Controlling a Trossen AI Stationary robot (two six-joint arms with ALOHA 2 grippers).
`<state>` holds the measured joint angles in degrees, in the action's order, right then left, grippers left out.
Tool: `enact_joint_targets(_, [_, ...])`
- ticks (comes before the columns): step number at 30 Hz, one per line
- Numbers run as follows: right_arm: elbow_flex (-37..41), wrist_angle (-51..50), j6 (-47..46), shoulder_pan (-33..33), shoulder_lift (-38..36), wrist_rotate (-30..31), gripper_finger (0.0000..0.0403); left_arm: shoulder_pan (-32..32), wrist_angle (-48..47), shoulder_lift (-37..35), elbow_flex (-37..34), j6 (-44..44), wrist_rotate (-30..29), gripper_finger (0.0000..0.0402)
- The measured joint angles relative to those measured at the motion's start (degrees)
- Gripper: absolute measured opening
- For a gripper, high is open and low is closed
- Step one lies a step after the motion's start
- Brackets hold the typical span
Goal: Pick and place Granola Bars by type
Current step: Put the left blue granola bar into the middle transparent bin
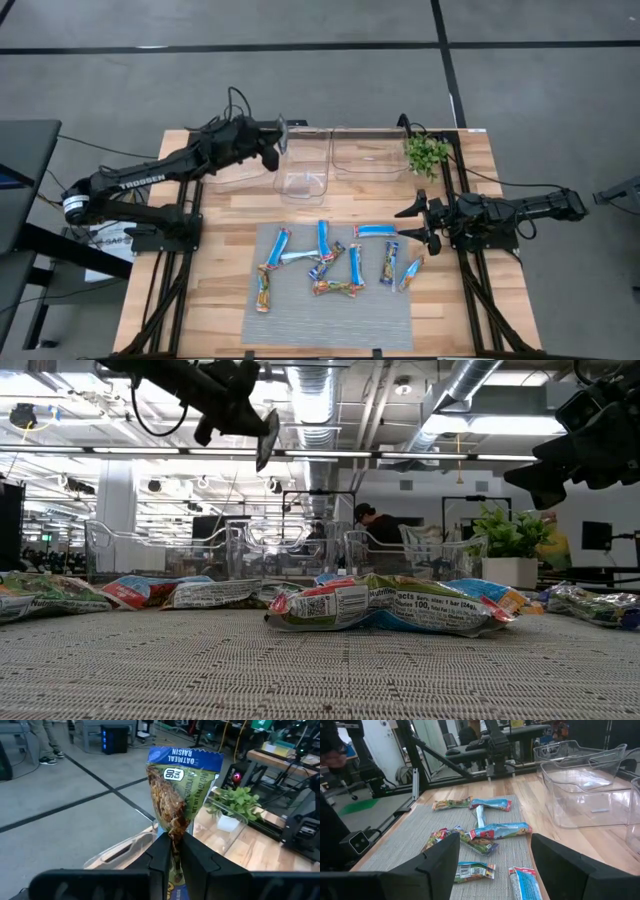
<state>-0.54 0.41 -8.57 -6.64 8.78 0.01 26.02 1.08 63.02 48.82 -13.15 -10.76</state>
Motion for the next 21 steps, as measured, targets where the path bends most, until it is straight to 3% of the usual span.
enact_joint_targets(5, [0.01, 0.01, 0.01, -0.01, -0.02, 0.0, 0.024, -1.13, 0.08, 0.69, 0.08, 0.6, 0.14, 0.0032])
enact_joint_targets(13, [-0.01, 0.01, -0.01, 0.01, -0.02, 0.0, 0.024, -4.25, -0.59, 9.77, 0.13, 2.84, 7.62, 0.0032])
enact_joint_targets(21, [-0.01, -0.01, 0.01, -0.01, 0.0, 0.0, 0.024, -6.85, -4.42, 17.82, 0.07, 11.61, 7.34, 0.0032])
